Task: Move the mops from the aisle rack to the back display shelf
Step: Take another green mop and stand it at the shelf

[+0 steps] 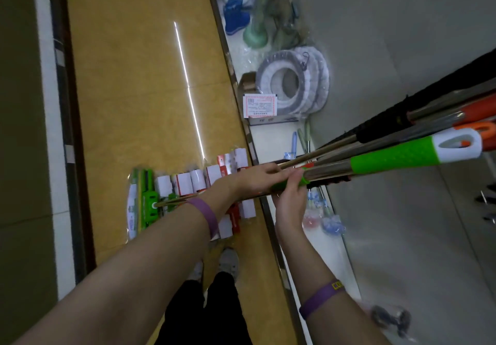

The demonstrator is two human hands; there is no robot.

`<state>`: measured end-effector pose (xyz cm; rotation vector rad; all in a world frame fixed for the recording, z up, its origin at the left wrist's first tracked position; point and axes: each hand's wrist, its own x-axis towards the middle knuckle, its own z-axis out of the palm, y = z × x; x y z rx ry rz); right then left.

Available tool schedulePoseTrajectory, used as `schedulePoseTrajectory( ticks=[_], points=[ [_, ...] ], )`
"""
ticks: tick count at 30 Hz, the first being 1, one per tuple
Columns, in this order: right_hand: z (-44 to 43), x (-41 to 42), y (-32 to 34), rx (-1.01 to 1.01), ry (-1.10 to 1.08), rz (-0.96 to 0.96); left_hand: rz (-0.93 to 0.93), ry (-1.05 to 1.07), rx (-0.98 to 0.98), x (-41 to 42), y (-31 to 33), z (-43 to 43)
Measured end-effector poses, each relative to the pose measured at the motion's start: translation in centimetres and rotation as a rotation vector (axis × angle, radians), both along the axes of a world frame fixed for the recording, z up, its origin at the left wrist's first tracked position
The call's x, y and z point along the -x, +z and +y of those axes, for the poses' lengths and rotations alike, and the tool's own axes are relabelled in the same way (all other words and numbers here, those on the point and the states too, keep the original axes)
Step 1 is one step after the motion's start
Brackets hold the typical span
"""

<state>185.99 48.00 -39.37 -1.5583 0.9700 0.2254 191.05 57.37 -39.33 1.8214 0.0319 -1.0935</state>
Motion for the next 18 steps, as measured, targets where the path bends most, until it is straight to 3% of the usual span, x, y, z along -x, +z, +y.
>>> schedulePoseTrajectory(
  ticks=[9,18],
  points=[
    [9.0,0.8,9.3,0.179,0.285,-0.19,-0.143,0.242,-0.037,2.5,8.5,9.6],
    [18.2,-0.2,24.3,0.342,0.579,-0.474,-0.39,0.474,-0.081,4.4,23.5,19.4]
  ],
)
